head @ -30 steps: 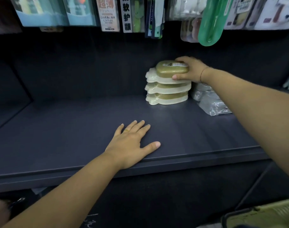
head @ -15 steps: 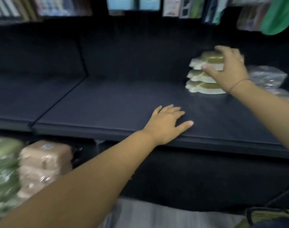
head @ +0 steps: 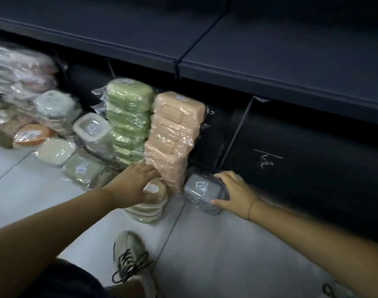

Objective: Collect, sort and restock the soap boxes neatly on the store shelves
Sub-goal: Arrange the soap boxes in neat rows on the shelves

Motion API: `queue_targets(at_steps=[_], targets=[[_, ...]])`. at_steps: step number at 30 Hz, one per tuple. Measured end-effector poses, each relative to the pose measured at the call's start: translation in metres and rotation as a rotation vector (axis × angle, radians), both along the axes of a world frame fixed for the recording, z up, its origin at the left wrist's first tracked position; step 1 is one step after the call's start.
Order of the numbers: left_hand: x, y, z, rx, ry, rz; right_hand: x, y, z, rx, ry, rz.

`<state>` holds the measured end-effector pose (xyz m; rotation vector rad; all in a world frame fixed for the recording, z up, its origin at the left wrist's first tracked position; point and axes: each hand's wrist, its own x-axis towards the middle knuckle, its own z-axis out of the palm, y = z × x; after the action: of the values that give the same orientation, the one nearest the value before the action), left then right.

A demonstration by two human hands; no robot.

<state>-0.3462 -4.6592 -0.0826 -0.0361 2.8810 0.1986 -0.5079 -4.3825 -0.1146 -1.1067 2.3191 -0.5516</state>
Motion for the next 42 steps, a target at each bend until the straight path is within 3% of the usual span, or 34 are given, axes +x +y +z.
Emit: queue_targets(at_steps=[6,13,21,26,31,38,42], targets=[[0.014,-0.032,-0.034,-0.182,-0.275,0.066,0.017,-0.046,-0.065,0.169,0.066,-0.183],[0.006,-0.045,-0.056,-0.123,-0.209,0.119,0.025,-0.057,-0.094,0.224,0.155,-0.266],[0.011,-0.040,-0.050,-0.127,-0.132,0.126,0.013,-0.058,-0.085,0.287,0.164,-0.253],[0.015,-0.024,-0.016,-0.037,-0.141,0.056,0.005,-0.032,-0.030,0.211,0.138,-0.165],[-0.014,0.029,0.047,0.078,-0.033,-0.051,-0.014,0.028,0.072,0.065,0.165,-0.114],[-0.074,0.107,0.170,0.268,0.339,-0.115,-0.039,0.166,0.227,-0.141,0.279,-0.303],[-0.144,0.159,0.204,0.278,0.516,-0.169,-0.081,0.234,0.271,-0.156,0.467,-0.498]])
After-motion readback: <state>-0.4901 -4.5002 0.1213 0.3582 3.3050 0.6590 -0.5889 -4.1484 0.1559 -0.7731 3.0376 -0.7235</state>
